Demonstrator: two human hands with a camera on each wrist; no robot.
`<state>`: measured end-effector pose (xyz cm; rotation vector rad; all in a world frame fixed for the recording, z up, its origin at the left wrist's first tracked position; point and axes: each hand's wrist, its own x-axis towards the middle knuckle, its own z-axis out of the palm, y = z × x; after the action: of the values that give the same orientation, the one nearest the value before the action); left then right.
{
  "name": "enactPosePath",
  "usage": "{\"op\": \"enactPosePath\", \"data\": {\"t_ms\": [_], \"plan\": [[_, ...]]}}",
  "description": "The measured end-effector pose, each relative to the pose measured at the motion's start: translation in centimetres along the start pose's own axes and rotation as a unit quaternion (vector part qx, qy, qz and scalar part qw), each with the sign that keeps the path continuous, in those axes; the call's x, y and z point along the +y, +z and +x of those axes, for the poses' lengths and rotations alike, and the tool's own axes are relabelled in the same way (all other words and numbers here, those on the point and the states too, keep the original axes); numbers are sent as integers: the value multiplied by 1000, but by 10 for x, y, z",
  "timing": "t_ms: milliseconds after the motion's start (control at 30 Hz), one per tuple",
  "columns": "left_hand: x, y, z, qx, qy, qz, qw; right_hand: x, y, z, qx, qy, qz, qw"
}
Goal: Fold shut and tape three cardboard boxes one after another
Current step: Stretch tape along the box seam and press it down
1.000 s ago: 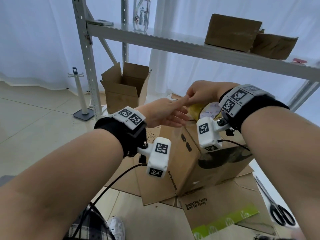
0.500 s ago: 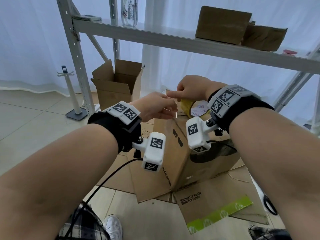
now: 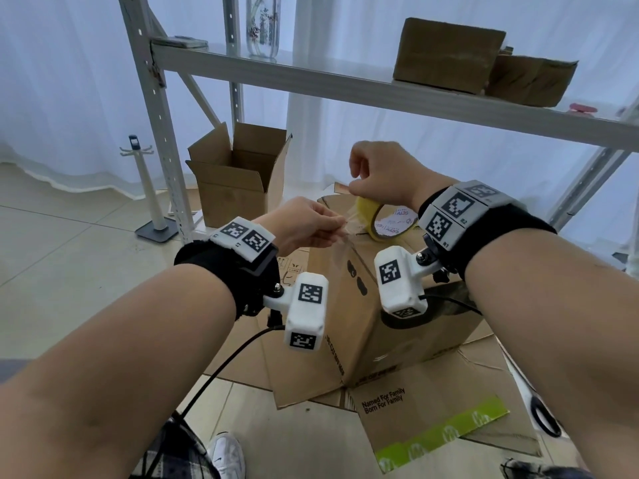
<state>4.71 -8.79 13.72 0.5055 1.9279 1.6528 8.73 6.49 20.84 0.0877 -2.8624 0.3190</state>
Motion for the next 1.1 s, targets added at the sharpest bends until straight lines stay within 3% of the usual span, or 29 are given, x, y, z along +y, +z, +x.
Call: {"op": "enactPosePath", "data": {"t_ms": [100,233,333,433,567,700,867,1000,1100], "plan": [[-13,-3,-1,9,7,20,1000,6,6,-11,68,20,40,997],[-15,0,-2,4,35,12,999,20,18,-28,157,167,162,960],[-16,5,-4,-1,45,35,998,14,25,-39,159,247,253,922],[-19,7,-6,4,57,42,998,10,26,-46,147,271,278,910],[-15,10,-8,22,100,52,993,19,17,-51,99,296,321,894],[-7,13,-7,-20,106,72,991,22,10,-56,59,303,358,881],[-8,6,-5,-53,73,130,987,9,28,-65,139,261,383,875],[-14,3,-6,-51,103,257,959,-2,47,-68,150,245,410,865],[-16,3,-7,-44,124,293,947,-3,54,-68,185,243,419,855]]}}
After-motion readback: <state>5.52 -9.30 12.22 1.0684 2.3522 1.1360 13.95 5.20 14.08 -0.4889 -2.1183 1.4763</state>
